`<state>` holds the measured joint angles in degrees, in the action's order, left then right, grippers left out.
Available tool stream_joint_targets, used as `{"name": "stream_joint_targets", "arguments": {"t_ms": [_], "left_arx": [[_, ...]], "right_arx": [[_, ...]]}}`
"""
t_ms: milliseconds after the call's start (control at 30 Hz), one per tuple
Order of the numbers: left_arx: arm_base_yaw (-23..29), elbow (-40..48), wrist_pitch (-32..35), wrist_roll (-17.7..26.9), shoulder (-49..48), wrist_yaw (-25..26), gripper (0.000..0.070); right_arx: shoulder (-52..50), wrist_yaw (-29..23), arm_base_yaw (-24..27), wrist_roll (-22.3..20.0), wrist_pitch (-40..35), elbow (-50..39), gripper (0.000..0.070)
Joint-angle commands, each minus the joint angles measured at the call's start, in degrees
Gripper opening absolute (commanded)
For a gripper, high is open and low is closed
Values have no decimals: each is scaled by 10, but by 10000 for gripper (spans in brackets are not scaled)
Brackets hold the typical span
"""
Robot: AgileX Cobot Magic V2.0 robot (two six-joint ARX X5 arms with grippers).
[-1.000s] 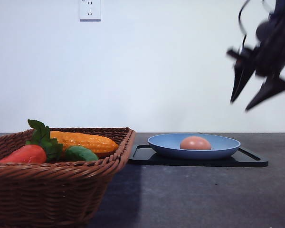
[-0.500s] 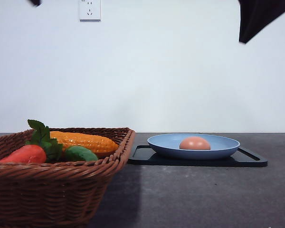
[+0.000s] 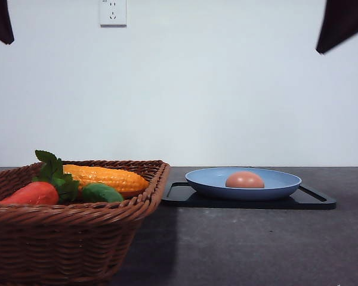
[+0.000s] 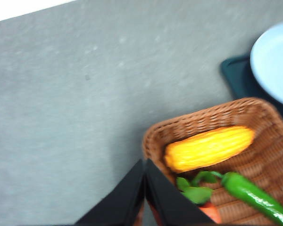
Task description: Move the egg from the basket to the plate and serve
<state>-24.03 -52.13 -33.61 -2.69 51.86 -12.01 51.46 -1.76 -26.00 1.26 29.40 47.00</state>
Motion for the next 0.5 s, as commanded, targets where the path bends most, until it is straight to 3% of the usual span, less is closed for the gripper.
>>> {"name": "stream_joint_targets", "arguments": {"t_ms": [0,267,467], "left_arx": [[-5,36,29,-42,-25,3,0],[-29,175,122,-109,-144,15,0],[-30,178,125,-145,-148,15,0]], "right_arx": [[-16,-2,-5,5,-42,-42,0],[-70,-1,-5,63,-218,-196,0],[-66,-2,-5,64,-238,-209,0]]}}
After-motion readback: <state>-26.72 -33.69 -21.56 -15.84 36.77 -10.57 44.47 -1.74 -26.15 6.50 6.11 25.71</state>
